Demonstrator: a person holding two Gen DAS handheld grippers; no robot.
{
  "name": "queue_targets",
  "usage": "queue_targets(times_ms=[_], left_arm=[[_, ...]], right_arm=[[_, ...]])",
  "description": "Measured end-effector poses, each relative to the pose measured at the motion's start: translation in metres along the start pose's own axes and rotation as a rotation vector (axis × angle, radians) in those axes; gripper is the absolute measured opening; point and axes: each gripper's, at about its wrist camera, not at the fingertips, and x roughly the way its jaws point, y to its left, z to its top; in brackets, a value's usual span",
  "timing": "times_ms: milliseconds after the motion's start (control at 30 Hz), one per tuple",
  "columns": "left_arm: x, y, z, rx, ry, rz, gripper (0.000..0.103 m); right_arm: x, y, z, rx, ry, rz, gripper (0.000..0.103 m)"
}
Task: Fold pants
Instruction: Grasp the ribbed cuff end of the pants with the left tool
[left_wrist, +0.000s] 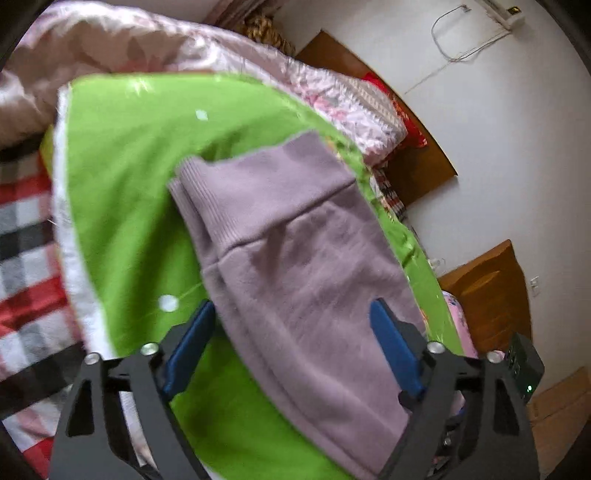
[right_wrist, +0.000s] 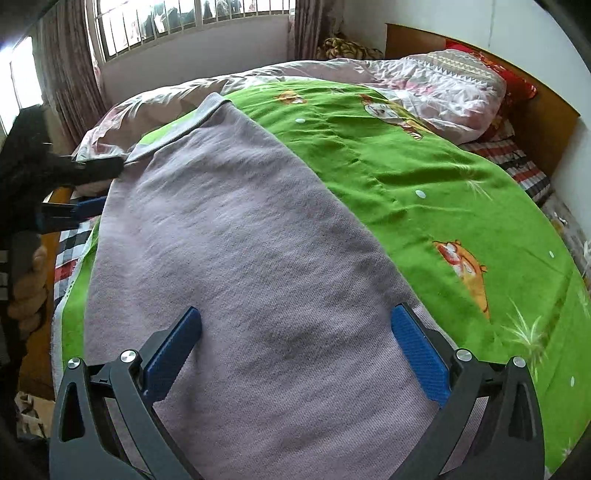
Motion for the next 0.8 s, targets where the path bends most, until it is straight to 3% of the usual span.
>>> queue_targets(times_ms=[200, 233, 333, 433, 600, 633, 700, 800], left_arm=[[0.008, 0.024, 0.009, -0.121, 0.028, -0.113, 0.082], [0.007, 0.027, 0.009, -0.136, 0.029, -0.122, 0.079], [0.007, 0.026, 0.011, -0.122, 0.041, -0.140, 0.052], [0.011, 0.029, 0.022, -0.124, 0.041, -0.155, 0.045], [0.020, 0.032, 0.034, -0.138, 0.001, -0.157, 0.045], [0.026, 0.036, 0.035, -0.147, -0.007, -0.187, 0.052], [0.032, 0.043, 0.038, -0.168, -0.023, -0.238, 0.054], [0.033, 0.041, 0.048, -0.146, -0.028, -0.207, 0.042]], right_arm=[[0.000, -0.001, 0.000, 0.001, 0.001, 0.005, 0.099], [0.000, -0.001, 0.001, 0.002, 0.000, 0.006, 0.099], [0.000, -0.002, 0.001, 0.002, 0.000, 0.007, 0.099], [0.000, -0.001, 0.001, 0.002, 0.001, 0.007, 0.099], [0.000, -0.002, 0.001, 0.002, 0.001, 0.008, 0.099], [0.000, -0.002, 0.001, 0.002, 0.001, 0.008, 0.099], [0.000, -0.002, 0.001, 0.003, 0.002, 0.010, 0.099], [-0.004, 0.001, 0.003, 0.001, 0.017, 0.020, 0.099]])
